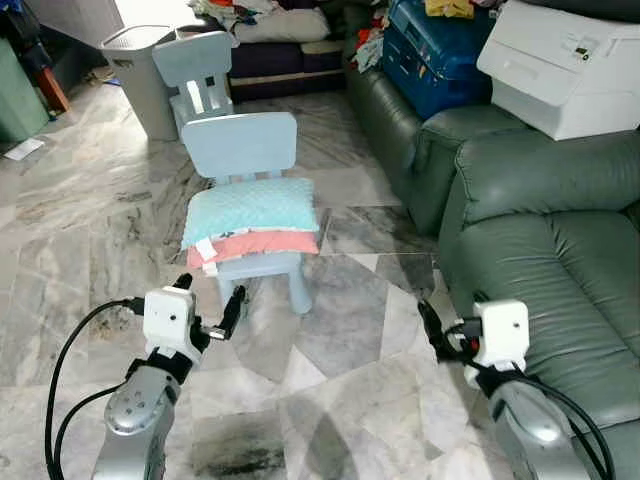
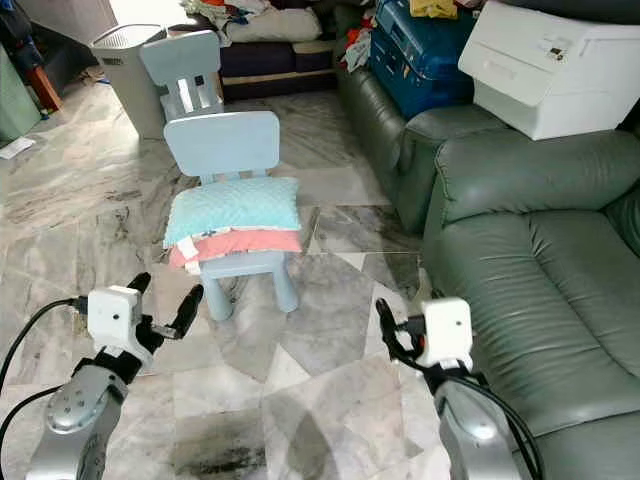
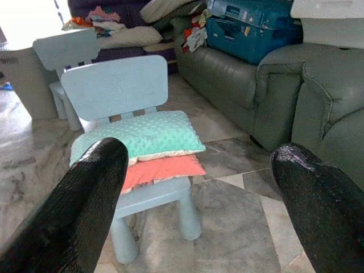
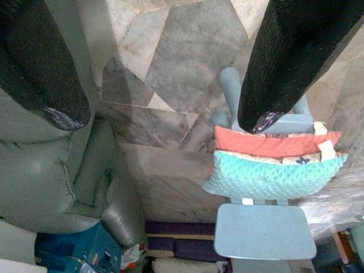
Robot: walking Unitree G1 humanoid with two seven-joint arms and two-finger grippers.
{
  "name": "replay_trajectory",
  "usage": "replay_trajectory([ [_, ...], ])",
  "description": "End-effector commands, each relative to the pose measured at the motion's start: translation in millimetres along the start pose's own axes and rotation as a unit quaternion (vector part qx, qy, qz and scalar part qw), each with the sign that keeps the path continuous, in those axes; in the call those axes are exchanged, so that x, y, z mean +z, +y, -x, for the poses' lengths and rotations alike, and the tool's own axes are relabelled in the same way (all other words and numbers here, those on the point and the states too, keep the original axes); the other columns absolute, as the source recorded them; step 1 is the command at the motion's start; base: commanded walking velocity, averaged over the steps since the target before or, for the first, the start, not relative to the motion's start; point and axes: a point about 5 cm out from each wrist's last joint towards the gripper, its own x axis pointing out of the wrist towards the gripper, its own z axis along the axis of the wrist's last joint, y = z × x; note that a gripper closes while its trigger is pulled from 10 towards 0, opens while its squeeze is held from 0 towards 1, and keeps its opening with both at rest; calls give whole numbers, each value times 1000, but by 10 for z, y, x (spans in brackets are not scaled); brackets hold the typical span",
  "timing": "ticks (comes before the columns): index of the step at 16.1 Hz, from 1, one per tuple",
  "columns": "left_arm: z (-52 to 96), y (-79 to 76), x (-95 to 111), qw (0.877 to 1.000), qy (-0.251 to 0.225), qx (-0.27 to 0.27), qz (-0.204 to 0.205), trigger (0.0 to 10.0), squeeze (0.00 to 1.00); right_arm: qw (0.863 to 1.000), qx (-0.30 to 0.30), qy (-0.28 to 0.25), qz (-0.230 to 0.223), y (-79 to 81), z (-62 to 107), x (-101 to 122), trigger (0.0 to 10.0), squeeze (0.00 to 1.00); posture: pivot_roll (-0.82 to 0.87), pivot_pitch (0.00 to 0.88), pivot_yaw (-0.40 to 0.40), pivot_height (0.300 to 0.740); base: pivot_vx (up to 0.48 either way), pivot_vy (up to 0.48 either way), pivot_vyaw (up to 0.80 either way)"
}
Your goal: Move the pillow to the sofa
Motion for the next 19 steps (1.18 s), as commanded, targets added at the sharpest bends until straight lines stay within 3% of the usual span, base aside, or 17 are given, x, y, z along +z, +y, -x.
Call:
replay_trajectory([
  [1,0,48,49,1000,-4,15,4,10000,0,1000,9,-19,-5,60,-26,105,10000,0,-151,0,51,740,0,0,0],
  [7,64,69,-102,999,30,31,4,10000,0,1000,19,-14,3,62,-37,149,10000,0,-154,0,50,740,0,0,0],
  [19,56,105,-103,998,32,49,20,10000,0,998,59,-33,12,153,-97,267,10000,0,-157,0,40,740,21,0,0],
])
